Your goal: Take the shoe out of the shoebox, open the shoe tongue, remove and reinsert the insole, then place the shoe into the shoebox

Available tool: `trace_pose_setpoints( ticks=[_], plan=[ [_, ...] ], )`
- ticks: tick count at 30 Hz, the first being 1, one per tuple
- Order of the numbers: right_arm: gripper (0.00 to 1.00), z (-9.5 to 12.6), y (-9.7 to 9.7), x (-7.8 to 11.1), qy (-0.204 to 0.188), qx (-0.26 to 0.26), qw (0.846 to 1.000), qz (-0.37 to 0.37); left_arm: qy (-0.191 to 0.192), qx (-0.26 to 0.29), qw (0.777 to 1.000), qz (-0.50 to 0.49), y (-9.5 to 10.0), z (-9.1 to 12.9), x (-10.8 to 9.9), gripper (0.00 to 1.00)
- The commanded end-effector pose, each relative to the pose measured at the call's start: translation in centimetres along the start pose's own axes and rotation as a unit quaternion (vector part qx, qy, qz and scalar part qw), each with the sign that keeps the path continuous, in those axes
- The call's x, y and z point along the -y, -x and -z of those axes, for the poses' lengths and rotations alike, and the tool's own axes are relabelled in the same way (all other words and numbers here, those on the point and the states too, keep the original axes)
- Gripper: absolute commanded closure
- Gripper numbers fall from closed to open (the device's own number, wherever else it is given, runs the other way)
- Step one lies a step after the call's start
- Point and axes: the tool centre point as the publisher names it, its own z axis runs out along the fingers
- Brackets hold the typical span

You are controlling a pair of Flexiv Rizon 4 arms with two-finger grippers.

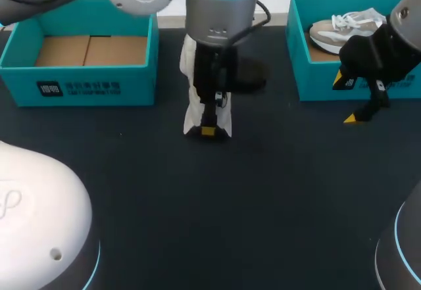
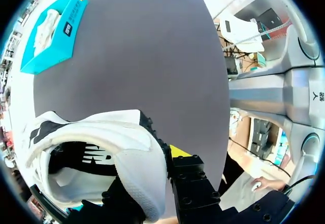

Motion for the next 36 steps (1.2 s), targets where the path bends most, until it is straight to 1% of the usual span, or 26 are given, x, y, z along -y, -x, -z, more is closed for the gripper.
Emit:
trace_pose_setpoints(
  ticks=[1, 4, 8, 14, 18, 21, 22, 25, 31, 36],
  plan=[
    [0.0, -0.1, -0.1, 0.0, -0.001, 0.001, 1.0, 0.0, -0.014, 0.017, 1.0, -0.009, -0.9, 1.2, -3.9, 1.0],
    [0.0, -0.1, -0.1, 0.0, -0.001, 0.001, 1.0, 0.0, -0.004, 0.028, 1.0, -0.013, -1.0, 1.3, -5.3, 1.0],
    [0.0, -0.1, -0.1, 0.0, -0.001, 0.001, 1.0, 0.0, -0.009, 0.031, 0.999, -0.022, -1.2, 1.1, -7.6, 1.0],
    [0.0, -0.1, -0.1, 0.0, -0.001, 0.001, 1.0, 0.0, -0.032, 0.022, 0.999, -0.005, -0.8, 0.9, -12.5, 1.0],
    [0.0, -0.1, -0.1, 0.0, -0.001, 0.001, 1.0, 0.0, -0.04, 0.013, 0.999, -0.015, -0.3, 0.7, -15.7, 1.0],
    [0.0, -0.1, -0.1, 0.0, -0.001, 0.001, 1.0, 0.0, -0.042, 0.003, 0.999, -0.004, 0.6, 0.4, -18.1, 1.0],
    [0.0, -0.1, -0.1, 0.0, -0.001, 0.001, 1.0, 0.0, -0.049, 0.0, 0.999, -0.001, 0.9, 0.4, -18.9, 1.0],
    [0.0, -0.1, -0.1, 0.0, -0.001, 0.001, 1.0, 0.0, -0.046, 0.001, 0.999, 0.016, 1.8, 0.4, -20.9, 1.0],
    [0.0, -0.1, -0.1, 0.0, -0.001, 0.001, 1.0, 0.0, -0.036, 0.011, 0.999, 0.011, 3.1, 0.5, -23.9, 1.0],
    [0.0, -0.1, -0.1, 0.0, -0.001, 0.001, 1.0, 0.0, -0.047, 0.003, 0.999, 0.004, 4.3, 1.2, -26.2, 1.0]
  ],
)
